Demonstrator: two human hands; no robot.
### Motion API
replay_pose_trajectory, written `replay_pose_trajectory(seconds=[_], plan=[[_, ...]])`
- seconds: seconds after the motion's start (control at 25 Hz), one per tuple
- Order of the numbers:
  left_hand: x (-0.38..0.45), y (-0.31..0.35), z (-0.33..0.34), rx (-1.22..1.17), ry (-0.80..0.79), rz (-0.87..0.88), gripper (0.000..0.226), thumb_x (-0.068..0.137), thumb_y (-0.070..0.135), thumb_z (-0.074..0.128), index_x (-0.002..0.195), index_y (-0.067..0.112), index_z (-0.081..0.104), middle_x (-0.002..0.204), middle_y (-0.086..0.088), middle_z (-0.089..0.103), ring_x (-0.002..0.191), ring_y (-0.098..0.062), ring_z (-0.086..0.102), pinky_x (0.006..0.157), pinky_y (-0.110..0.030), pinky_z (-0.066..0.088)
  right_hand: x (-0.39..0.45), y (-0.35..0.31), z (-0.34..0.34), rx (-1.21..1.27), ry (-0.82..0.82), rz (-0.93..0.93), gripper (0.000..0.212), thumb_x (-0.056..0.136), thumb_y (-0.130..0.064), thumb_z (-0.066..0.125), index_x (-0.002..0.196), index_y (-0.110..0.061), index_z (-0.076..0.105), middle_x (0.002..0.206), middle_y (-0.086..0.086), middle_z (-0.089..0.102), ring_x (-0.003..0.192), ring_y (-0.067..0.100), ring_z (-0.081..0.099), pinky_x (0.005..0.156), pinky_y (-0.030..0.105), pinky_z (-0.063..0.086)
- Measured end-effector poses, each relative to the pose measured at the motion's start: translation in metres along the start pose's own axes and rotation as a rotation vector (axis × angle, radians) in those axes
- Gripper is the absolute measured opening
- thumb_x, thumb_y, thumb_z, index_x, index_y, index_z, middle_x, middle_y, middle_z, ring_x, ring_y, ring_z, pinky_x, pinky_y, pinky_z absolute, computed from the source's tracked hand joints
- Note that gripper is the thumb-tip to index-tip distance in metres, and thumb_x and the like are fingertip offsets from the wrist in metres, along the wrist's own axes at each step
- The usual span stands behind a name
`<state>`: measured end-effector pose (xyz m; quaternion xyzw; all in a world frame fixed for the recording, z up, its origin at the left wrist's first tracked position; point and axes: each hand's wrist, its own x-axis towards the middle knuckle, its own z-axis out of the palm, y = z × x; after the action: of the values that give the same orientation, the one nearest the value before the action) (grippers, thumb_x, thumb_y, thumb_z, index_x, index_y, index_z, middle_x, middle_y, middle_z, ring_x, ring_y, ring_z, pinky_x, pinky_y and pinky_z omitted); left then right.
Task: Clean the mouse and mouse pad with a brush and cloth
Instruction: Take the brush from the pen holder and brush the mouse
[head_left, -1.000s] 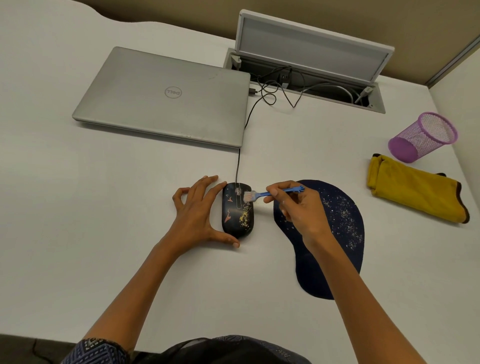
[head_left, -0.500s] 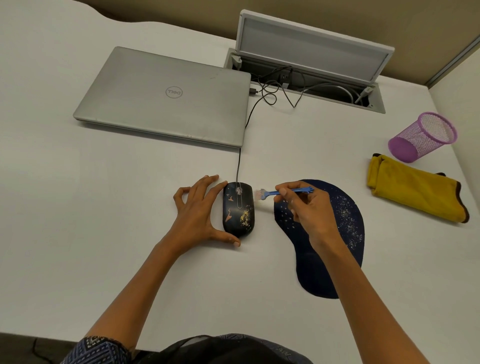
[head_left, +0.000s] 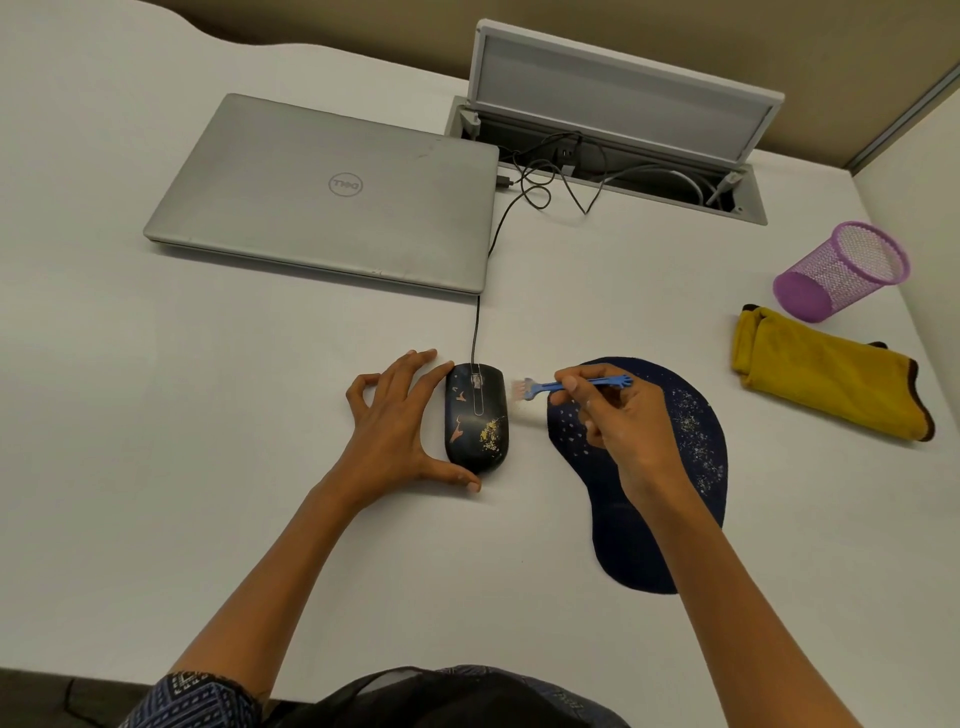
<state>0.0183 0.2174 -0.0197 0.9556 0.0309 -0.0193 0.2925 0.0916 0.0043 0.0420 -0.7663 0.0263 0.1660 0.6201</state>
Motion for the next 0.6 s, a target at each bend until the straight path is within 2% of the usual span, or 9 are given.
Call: replay_pose_trajectory(seconds=[0.16, 0.4, 0.6], plan=[[0.001, 0.0, 0.0, 0.003, -0.013, -0.007, 0.124, 0.037, 0.083, 0.06, 0.143, 0.029, 0.023, 0.152, 0.003, 0.016, 0.142, -0.013, 0.004, 0.109, -0.039, -0.001, -0.009, 0.001, 0.006, 0.003, -0.13, 0.027, 0.009, 0.088, -0.019, 0.062, 0.091, -0.017, 0.07, 0.074, -0.002, 0.072, 0.047, 0.005, 0.036, 0.045, 0.019, 0.033], [0.0, -0.001, 0.0, 0.005, 0.003, 0.0, 0.126, 0.035, 0.088, 0.056, 0.142, 0.03, 0.024, 0.152, 0.004, 0.017, 0.141, -0.011, 0.005, 0.108, -0.038, 0.0, -0.009, -0.001, -0.002, -0.026, -0.026, 0.032, 0.009, 0.088, -0.02, 0.062, 0.091, -0.016, 0.07, 0.07, -0.004, 0.072, 0.046, 0.003, 0.037, 0.047, 0.02, 0.033], [0.002, -0.002, 0.003, 0.007, -0.011, -0.016, 0.125, 0.036, 0.085, 0.058, 0.143, 0.031, 0.021, 0.153, 0.002, 0.016, 0.141, -0.014, 0.005, 0.108, -0.036, -0.003, -0.017, -0.001, 0.01, -0.027, -0.147, -0.035, 0.009, 0.088, -0.019, 0.062, 0.086, -0.021, 0.071, 0.072, -0.003, 0.072, 0.046, 0.003, 0.035, 0.042, 0.014, 0.031]])
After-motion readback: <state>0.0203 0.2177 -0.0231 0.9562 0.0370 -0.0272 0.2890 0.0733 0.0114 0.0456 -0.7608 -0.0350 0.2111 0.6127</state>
